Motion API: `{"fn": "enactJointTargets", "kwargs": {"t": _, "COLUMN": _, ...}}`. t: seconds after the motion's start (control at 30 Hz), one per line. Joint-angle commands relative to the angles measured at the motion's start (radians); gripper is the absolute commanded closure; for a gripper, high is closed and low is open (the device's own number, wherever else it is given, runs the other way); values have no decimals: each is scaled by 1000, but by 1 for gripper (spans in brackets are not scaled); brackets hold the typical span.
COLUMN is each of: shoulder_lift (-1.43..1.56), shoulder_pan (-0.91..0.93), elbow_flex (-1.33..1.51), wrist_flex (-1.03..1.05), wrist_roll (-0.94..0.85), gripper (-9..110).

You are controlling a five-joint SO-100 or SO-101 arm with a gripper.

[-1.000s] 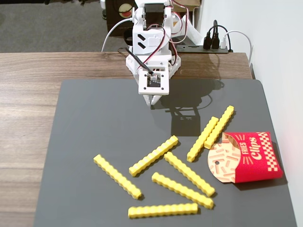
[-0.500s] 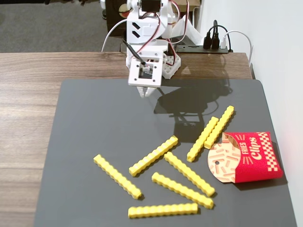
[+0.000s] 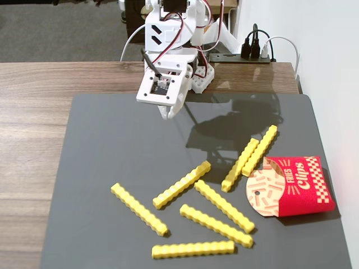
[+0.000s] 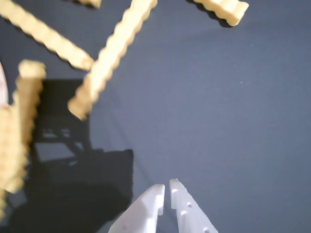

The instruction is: Grab a fry

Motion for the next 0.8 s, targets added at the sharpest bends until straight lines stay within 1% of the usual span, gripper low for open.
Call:
{"fn": "enactJointTargets", "kwargs": {"t": 0.0, "shoulder_lift": -66, "shoulder_pan": -32, "elbow_flex": -97, "wrist_flex": -35, "wrist_roll": 124, "gripper": 101}}
{"fn": "enactJointTargets", "kwargs": {"t": 0.13, "shoulder_lift": -192, "shoulder_pan": -87, "elbow_flex": -170, "wrist_flex": -35, "wrist_roll": 314, "gripper": 101}}
{"fn": "enactJointTargets", "kwargs": {"t": 0.3, "shoulder_lift": -348, "shoulder_pan": -164, "elbow_flex": -227, "wrist_flex": -57, "wrist_roll": 511, "gripper": 100}}
{"fn": "enactJointTargets", "kwargs": {"t": 0.37, "shoulder_lift": -411, "shoulder_pan": -181, "elbow_flex": -256, "wrist_flex": -71, "wrist_roll": 568, "gripper": 97}}
{"fn": "enactJointTargets", "kwargs": {"t": 0.47, "shoulder_lift": -497, "shoulder_pan": -199, "elbow_flex": -301, "wrist_flex": -92, "wrist_roll": 615, "gripper": 85}}
{"fn": "enactJointTargets", "kwargs": {"t": 0.53, "shoulder_lift": -551, "shoulder_pan": -206, "elbow_flex": -328, "wrist_flex": -106, "wrist_roll": 635, "gripper": 85}}
{"fn": "enactJointTargets", "kwargs": {"t": 0.57, "shoulder_lift": -580, "shoulder_pan": -207, "elbow_flex": -342, "wrist_flex": -114, "wrist_roll": 649, "gripper": 82}}
{"fn": "enactJointTargets", "kwargs": {"t": 0.63, "shoulder_lift": -637, "shoulder_pan": -210, "elbow_flex": -371, "wrist_flex": -126, "wrist_roll": 664, "gripper": 80}}
{"fn": "enactJointTargets", "kwargs": {"t": 0.77, "shoulder_lift": -732, "shoulder_pan": -219, "elbow_flex": -402, "wrist_flex": -161, "wrist_roll": 676, "gripper": 78}}
